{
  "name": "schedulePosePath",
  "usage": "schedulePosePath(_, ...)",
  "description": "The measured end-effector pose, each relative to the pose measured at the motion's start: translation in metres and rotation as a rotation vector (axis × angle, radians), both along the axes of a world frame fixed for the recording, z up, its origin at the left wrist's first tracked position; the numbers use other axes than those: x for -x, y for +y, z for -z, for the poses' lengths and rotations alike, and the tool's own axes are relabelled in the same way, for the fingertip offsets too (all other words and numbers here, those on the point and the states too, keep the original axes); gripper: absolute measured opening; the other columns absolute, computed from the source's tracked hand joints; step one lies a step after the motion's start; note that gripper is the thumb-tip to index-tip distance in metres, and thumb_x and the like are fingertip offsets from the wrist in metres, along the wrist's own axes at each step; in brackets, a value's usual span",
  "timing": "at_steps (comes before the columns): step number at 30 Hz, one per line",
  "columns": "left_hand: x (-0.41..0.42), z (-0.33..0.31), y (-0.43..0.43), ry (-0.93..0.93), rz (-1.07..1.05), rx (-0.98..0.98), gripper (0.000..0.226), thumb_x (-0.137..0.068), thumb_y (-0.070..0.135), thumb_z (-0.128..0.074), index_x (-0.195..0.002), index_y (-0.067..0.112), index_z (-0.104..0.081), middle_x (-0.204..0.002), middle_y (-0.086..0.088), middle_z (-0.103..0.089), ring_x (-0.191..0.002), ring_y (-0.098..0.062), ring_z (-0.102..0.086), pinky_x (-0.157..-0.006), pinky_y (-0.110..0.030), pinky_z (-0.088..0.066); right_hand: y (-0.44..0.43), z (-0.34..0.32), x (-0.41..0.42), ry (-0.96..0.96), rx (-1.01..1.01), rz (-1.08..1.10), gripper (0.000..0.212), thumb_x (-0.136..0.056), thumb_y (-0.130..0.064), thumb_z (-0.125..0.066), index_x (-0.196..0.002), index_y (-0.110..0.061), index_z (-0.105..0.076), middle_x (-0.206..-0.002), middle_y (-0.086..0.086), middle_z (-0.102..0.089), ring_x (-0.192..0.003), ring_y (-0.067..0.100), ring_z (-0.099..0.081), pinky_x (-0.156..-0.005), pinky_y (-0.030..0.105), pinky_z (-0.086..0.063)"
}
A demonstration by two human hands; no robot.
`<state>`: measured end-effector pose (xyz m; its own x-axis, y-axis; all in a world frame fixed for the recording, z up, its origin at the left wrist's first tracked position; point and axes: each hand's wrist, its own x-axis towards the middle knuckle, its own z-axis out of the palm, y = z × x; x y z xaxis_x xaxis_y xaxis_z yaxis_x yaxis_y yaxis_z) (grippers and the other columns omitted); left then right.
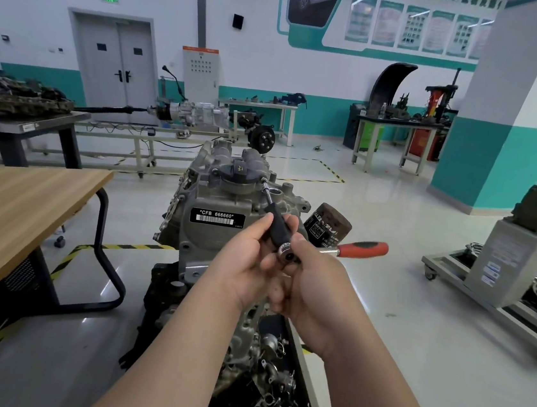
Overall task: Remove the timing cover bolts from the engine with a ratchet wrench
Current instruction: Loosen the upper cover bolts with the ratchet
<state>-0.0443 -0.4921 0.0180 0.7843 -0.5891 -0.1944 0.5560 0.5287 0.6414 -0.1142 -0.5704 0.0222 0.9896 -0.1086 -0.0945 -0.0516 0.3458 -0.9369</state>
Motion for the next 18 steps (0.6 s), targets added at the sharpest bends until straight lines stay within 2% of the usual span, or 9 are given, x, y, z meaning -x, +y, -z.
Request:
schedulePosePath(2,-0.002,0.0,-0.001,0.035,-0.009,0.029,0.033,-0.098,0.041,-0.045,-0.096,0.013,-0.063,-0.076,0.004,-0.069,-0.062,-0.012,-0.065,-0.068,-0.024,-0.049,-0.003,-0.004,0.001,0.004,0.239,0.048,0.04,-0.102,-0.034,-0.04,-0.087,-0.006,-0.064,-0.063,0.009,-0.06,-0.039,0.018,-0.044,-0.045,0.026,-0.038)
schedulePosePath(4,-0.005,0.001,-0.002,0.032,-0.027,0.017,0.032,-0.096,0.043,-0.049,-0.095,0.014,-0.063,-0.085,0.004,-0.067,-0.064,-0.011,-0.066,-0.067,-0.026,-0.051,-0.005,-0.009,0.002,0.013,0.47,0.085,0.048,-0.1,-0.037,-0.041,-0.064,-0.011,-0.06,-0.056,0.012,-0.057,-0.04,0.019,-0.047,-0.051,0.028,-0.041)
schedulePosePath(5,-0.005,0.002,-0.002,0.02,-0.041,0.003,0.032,-0.096,0.043,-0.049,-0.093,0.014,-0.063,-0.084,0.004,-0.066,-0.062,-0.011,-0.065,-0.063,-0.026,-0.052,-0.006,-0.012,0.002,0.015,0.565,0.106,0.048,-0.099,-0.037,-0.042,-0.062,-0.012,-0.057,-0.053,0.011,-0.056,-0.041,0.018,-0.048,-0.051,0.026,-0.042)
schedulePosePath(7,-0.005,0.002,-0.004,0.004,-0.061,-0.016,0.032,-0.095,0.043,-0.051,-0.089,0.014,-0.062,-0.078,0.002,-0.066,-0.061,-0.012,-0.065,-0.062,-0.026,-0.053,-0.007,-0.014,0.002,-0.013,0.738,0.134,0.035,-0.098,-0.036,-0.043,-0.078,-0.011,-0.059,-0.062,0.007,-0.061,-0.049,0.015,-0.052,-0.052,0.024,-0.043)
schedulePosePath(9,-0.004,0.002,-0.006,0.0,-0.06,-0.024,0.032,-0.093,0.043,-0.053,-0.084,0.013,-0.06,-0.074,0.0,-0.067,-0.062,-0.014,-0.067,-0.068,-0.026,-0.051,-0.006,-0.015,0.0,-0.074,0.914,0.131,0.027,-0.098,-0.034,-0.043,-0.109,-0.012,-0.053,-0.086,0.003,-0.064,-0.071,0.018,-0.059,-0.065,0.029,-0.048)
schedulePosePath(11,-0.004,0.002,-0.006,0.003,-0.048,-0.034,0.034,-0.093,0.044,-0.052,-0.084,0.013,-0.062,-0.075,-0.003,-0.066,-0.061,-0.016,-0.067,-0.061,-0.026,-0.053,-0.002,-0.017,0.0,-0.071,1.107,0.142,0.028,-0.099,-0.035,-0.042,-0.118,-0.015,-0.041,-0.095,0.003,-0.063,-0.086,0.023,-0.062,-0.072,0.035,-0.049)
schedulePosePath(14,-0.003,0.0,-0.002,-0.001,0.0,-0.038,0.05,-0.098,0.046,-0.045,-0.07,0.011,-0.069,-0.061,-0.004,-0.066,-0.051,-0.017,-0.066,-0.046,-0.022,-0.052,0.006,-0.018,-0.002,-0.105,1.479,0.222,0.029,-0.099,-0.032,-0.037,-0.12,-0.013,-0.033,-0.078,-0.001,-0.056,-0.066,0.022,-0.052,-0.05,0.03,-0.035)
schedulePosePath(16,-0.003,-0.002,-0.001,-0.018,0.02,-0.042,0.064,-0.099,0.048,-0.042,-0.054,0.012,-0.069,-0.05,-0.002,-0.061,-0.043,-0.014,-0.062,-0.042,-0.019,-0.048,0.012,-0.02,-0.004,-0.123,1.609,0.252,0.033,-0.098,-0.028,-0.038,-0.125,-0.013,-0.028,-0.067,-0.006,-0.042,-0.059,0.021,-0.046,-0.046,0.027,-0.026)
schedulePosePath(18,-0.004,-0.002,0.0,-0.024,0.012,-0.049,0.068,-0.099,0.049,-0.041,-0.048,0.012,-0.068,-0.047,-0.001,-0.06,-0.041,-0.013,-0.061,-0.041,-0.018,-0.046,0.015,-0.02,-0.007,-0.136,1.644,0.257,0.033,-0.096,-0.026,-0.041,-0.123,-0.013,-0.027,-0.065,-0.008,-0.037,-0.059,0.021,-0.047,-0.049,0.028,-0.03)
